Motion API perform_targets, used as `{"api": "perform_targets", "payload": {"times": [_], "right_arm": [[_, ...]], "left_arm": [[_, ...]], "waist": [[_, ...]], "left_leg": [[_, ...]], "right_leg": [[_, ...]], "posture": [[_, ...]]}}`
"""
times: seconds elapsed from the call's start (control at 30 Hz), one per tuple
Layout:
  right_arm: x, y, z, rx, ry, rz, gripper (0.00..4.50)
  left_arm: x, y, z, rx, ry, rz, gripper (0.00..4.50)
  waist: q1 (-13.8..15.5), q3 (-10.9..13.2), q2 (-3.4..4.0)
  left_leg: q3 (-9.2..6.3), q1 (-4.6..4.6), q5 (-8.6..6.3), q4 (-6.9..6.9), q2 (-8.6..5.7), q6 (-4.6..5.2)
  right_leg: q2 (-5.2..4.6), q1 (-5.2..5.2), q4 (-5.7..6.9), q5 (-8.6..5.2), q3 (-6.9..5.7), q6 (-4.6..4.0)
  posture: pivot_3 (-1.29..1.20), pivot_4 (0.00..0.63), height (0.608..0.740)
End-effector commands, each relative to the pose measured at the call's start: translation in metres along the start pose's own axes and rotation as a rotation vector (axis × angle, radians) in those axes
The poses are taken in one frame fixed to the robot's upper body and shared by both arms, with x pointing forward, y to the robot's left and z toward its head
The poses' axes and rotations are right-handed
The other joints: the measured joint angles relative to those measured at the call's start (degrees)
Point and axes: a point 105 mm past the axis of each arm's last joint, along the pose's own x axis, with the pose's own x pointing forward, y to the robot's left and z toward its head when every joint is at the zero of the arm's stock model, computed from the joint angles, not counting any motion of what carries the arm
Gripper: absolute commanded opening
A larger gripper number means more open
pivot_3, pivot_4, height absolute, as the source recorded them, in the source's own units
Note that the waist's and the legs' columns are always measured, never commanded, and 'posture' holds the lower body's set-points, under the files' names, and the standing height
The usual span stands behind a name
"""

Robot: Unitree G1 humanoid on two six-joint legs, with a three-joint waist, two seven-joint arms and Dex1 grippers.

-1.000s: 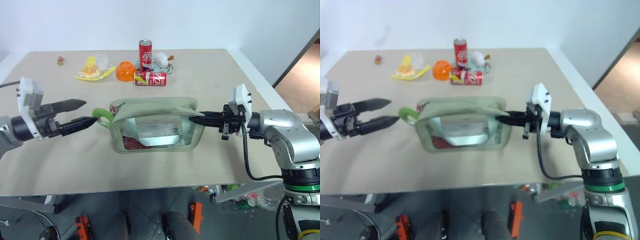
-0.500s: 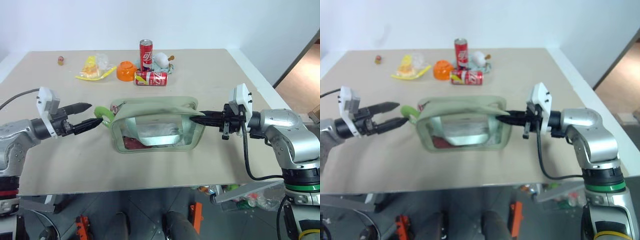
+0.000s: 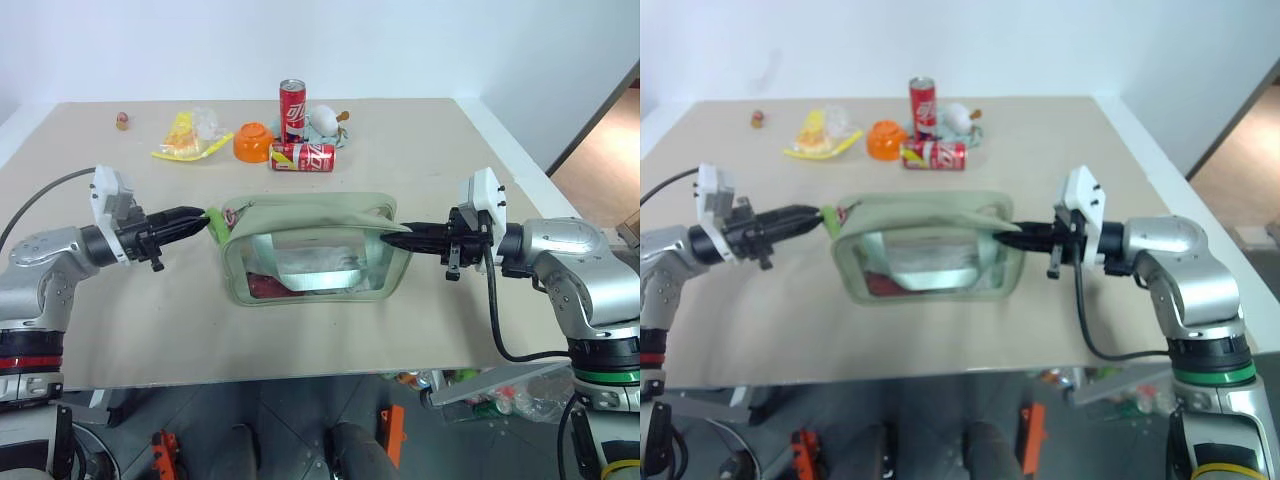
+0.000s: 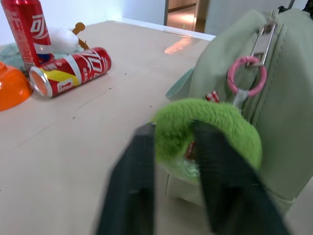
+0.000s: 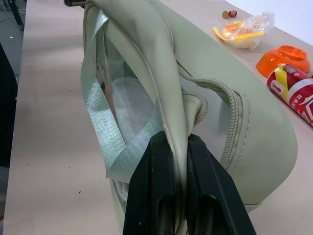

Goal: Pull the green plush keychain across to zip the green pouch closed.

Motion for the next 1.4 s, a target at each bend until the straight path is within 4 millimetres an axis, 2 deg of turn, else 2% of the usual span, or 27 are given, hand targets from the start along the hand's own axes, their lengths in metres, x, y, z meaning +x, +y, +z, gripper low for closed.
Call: {"api": "perform_targets", "payload": {"times": [0.03,0.23,0.4,0.57,0.7,0.97,1.27,1.37,1.4], "right_arm": [[-0.006,-0.002,0.012,-0.059,-0.004,-0.011,0.00],[-0.006,-0.003,0.012,-0.061,0.002,-0.006,0.00],[-0.007,-0.003,0.010,-0.063,0.009,-0.007,0.00],[-0.009,-0.004,0.011,-0.063,0.009,-0.012,0.00],[-0.009,-0.004,0.011,-0.064,0.009,-0.014,0.00],[-0.010,-0.005,0.011,-0.067,0.013,-0.021,0.00],[-0.011,-0.004,0.011,-0.065,0.019,-0.026,0.00],[-0.012,-0.004,0.011,-0.065,0.021,-0.029,0.00],[-0.012,-0.004,0.011,-0.065,0.021,-0.029,0.00]], "left_arm": [[0.002,-0.002,0.018,0.048,-0.043,-0.020,0.06],[-0.002,0.004,0.023,0.064,-0.040,0.018,0.06],[-0.020,0.014,0.036,0.005,-0.025,0.087,0.06],[-0.032,0.016,0.029,0.057,0.039,0.067,1.46],[-0.018,0.007,0.022,0.051,0.066,-0.027,2.85],[0.007,0.004,0.004,0.058,0.112,-0.136,2.85],[0.024,0.010,0.000,0.106,0.113,-0.179,2.85],[0.026,0.009,0.005,0.113,0.084,-0.188,2.23],[0.026,0.009,0.006,0.118,0.079,-0.188,1.81]], "waist": [[0.00,0.00,0.00],[0.00,0.00,0.00],[-0.10,0.00,0.00],[-0.05,0.00,0.00],[-0.02,0.00,0.00],[0.03,0.00,0.01],[0.05,0.00,0.01],[0.03,0.00,0.01],[0.03,0.00,0.01]], "left_leg": [[0.00,0.00,0.00,0.00,0.00,0.00],[-0.01,0.00,0.00,0.03,0.00,0.00],[-0.04,0.00,0.00,0.04,0.00,0.00],[-0.04,0.01,0.00,0.02,0.00,0.00],[-0.04,0.00,0.00,0.07,0.00,0.00],[-0.05,0.00,0.00,0.10,0.00,0.01],[-0.06,-0.01,0.00,0.10,-0.01,0.01],[-0.06,-0.02,0.00,0.10,-0.01,0.02],[-0.07,-0.02,0.00,0.10,-0.01,0.02]], "right_leg": [[0.00,0.00,0.00,0.00,0.00,0.00],[0.00,0.02,0.00,0.00,-0.01,0.01],[0.01,0.02,0.01,-0.02,-0.02,0.03],[0.00,0.02,0.01,-0.02,-0.04,0.02],[0.00,0.04,0.01,-0.02,-0.06,0.03],[0.02,0.05,0.03,-0.01,-0.06,0.04],[0.01,0.05,0.03,0.00,-0.05,0.02],[0.01,0.05,0.03,0.00,-0.05,0.02],[0.01,0.05,0.03,0.00,-0.06,0.02]], "posture": [[0.00,0.150,0.740],[0.00,0.150,0.740],[0.00,0.150,0.740],[0.00,0.150,0.740],[0.00,0.150,0.740],[0.00,0.150,0.740],[0.00,0.150,0.740],[0.00,0.150,0.740],[0.00,0.150,0.740]]}}
